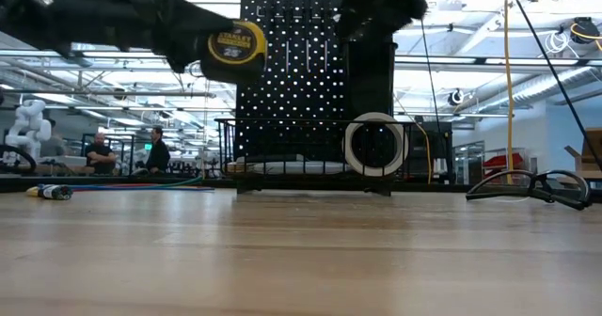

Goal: Hang tools onto peg board
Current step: Hang the measuring tape into the pegboard basket

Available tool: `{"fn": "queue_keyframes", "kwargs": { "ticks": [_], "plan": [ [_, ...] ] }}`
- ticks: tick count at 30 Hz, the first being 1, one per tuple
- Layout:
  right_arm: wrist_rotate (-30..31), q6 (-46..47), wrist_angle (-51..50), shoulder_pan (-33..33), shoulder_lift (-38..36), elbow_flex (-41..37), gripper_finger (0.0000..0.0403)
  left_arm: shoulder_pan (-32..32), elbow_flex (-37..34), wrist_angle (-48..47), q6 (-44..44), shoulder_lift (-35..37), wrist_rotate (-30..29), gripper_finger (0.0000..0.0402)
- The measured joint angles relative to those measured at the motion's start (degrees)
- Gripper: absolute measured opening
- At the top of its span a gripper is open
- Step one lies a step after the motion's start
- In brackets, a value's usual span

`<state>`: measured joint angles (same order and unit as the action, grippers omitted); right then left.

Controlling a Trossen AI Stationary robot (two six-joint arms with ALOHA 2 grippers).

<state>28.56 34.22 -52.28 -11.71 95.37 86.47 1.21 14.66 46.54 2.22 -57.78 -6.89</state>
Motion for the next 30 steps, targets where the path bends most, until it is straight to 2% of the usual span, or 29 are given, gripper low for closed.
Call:
{"fn": "queue_keyframes", "kwargs": {
  "ticks": [4, 8, 19, 23, 30],
  "plan": [
    [-0.1, 3.2, 5.2, 0.3, -4.3, -6.4, 0.0339, 3.8, 0.0, 4.9, 0.4, -5.0, 5.8, 0.0216],
    [0.0, 4.4, 5.7, 0.2, -5.7, -8.2, 0.0339, 6.4, 0.1, 12.7, 2.0, -10.1, 10.4, 0.0216],
    [0.1, 1.6, 5.8, 0.8, -5.7, -8.2, 0.0339, 9.0, 0.1, 21.8, 4.7, -22.1, 11.4, 0.0216],
    [0.1, 0.8, 5.8, 1.1, -5.7, -8.2, 0.0339, 9.6, 0.2, 24.7, 4.8, -23.5, 11.5, 0.0216],
    [-0.2, 0.9, 3.4, 1.4, -8.3, -8.3, 0.0339, 10.5, 0.1, 23.8, 5.0, -25.9, 11.6, 0.0216]
  ]
}}
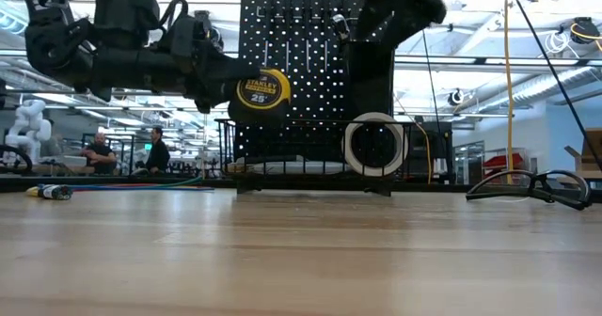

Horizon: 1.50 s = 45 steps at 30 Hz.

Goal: Hang tools onto peg board
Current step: Hang the measuring tape into the pegboard basket

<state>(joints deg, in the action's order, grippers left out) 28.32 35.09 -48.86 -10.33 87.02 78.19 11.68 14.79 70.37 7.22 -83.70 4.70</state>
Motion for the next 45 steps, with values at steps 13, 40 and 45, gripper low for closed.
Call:
{"fn": "queue_keyframes", "kwargs": {
  "ticks": [13, 40, 45],
  "plan": [
    [9.1, 1.1, -4.3, 0.0, -16.0, -0.1, 0.0339, 0.2, 0.0, -0.2, 0.4, -0.6, 0.2, 0.0215],
    [-15.3, -16.3, 31.1, 32.2, -49.1, -32.7, 0.0339, 0.2, 0.0, -1.1, 2.9, -0.6, -0.1, 0.0215],
    [-22.8, -16.1, 32.9, 37.5, -46.6, -32.7, 0.0339, 0.2, 0.0, -1.7, 2.9, -0.6, -0.1, 0.0215]
  ]
}}
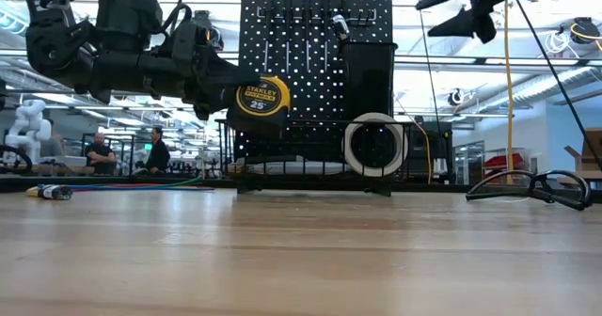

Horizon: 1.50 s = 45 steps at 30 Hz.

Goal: Hang tools onto peg board
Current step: Hang the measuring tape into the pegboard basket

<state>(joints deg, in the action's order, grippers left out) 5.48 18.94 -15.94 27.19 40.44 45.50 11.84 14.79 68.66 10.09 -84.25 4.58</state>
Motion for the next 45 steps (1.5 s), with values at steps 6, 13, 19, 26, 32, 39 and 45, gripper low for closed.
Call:
{"fn": "queue_keyframes", "kwargs": {
  "ticks": [6, 13, 19, 26, 32, 39, 45],
  "plan": [
    [-5.6, -4.3, 6.3, 5.2, 3.2, 0.0, 0.0339, -0.2, 0.0, -0.5, 0.0, 0.0, -0.2, 0.0215],
    [-17.9, -5.2, 13.6, 15.1, 8.6, 0.0, 0.0339, -0.3, 0.0, -1.4, 0.0, 0.0, -0.3, 0.0215],
    [-25.3, -10.5, 17.0, 20.2, 11.5, 0.0, 0.0339, -0.3, 0.0, -1.5, 0.1, 0.0, -0.3, 0.0215],
    [-29.5, -10.7, 20.6, 23.1, 12.2, 0.0, 0.0338, -0.3, 0.0, -1.7, 0.1, 0.0, -0.3, 0.0215],
    [-31.1, -10.1, 21.4, 23.1, 12.2, 0.0, 0.0338, -0.3, 0.0, -2.1, 0.0, 0.0, -0.3, 0.0215],
    [-31.4, -10.2, 21.4, 23.1, 12.3, 0.0, 0.0338, -0.3, 0.0, -4.0, -0.1, 0.0, 0.0, 0.0215],
    [-31.5, -10.1, 21.4, 23.1, 12.3, 0.0, 0.0338, -0.3, 0.0, -4.7, 0.0, 0.1, 0.0, 0.0231]
  ]
}}
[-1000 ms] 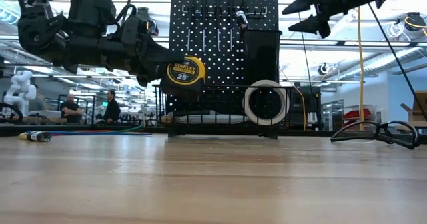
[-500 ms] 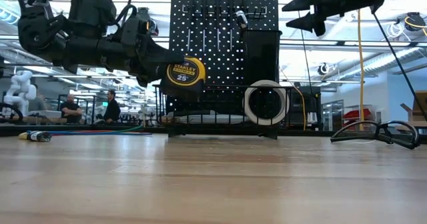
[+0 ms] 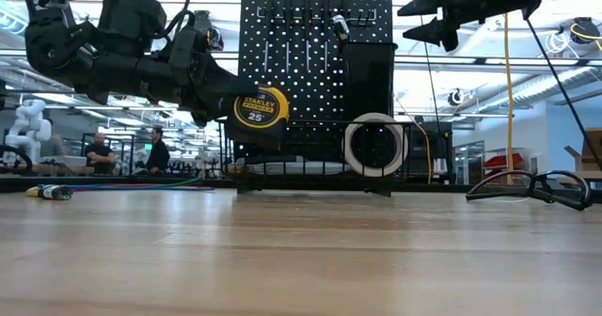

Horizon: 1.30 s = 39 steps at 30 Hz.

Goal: Hang tools onto peg board
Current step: Hang the measuring tape into the pegboard basket

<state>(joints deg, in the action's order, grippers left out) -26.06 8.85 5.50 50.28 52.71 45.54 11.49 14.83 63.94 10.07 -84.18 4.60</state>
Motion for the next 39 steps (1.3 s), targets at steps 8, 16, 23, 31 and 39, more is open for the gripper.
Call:
{"fn": "queue_keyframes", "kwargs": {
  "ticks": [8, 16, 23, 31, 39],
  "plan": [
    [-1.1, 1.0, 0.0, 0.0, 0.0, 0.0, 0.0338, 0.0, 0.0, 0.1, 0.0, 0.0, -0.2, 0.0249],
    [-1.1, 1.0, 0.0, 0.0, 0.0, 0.0, 0.0338, 0.0, 0.0, 0.4, 0.1, -0.1, -0.4, 0.0252],
    [-1.1, 1.0, 0.0, 0.0, 0.0, 0.0, 0.0338, -0.8, 0.0, 0.4, -4.5, -0.1, -0.9, 0.0253],
    [-1.1, 1.0, -0.1, 0.0, 0.0, 0.0, 0.0338, -1.8, 0.0, -0.4, -8.9, -0.1, -1.6, 0.0253],
    [-1.1, 2.0, -0.1, 0.0, 0.0, 0.0, 0.0338, -1.9, 0.0, -0.4, -8.9, -0.1, -3.1, 0.0254]
  ]
}}
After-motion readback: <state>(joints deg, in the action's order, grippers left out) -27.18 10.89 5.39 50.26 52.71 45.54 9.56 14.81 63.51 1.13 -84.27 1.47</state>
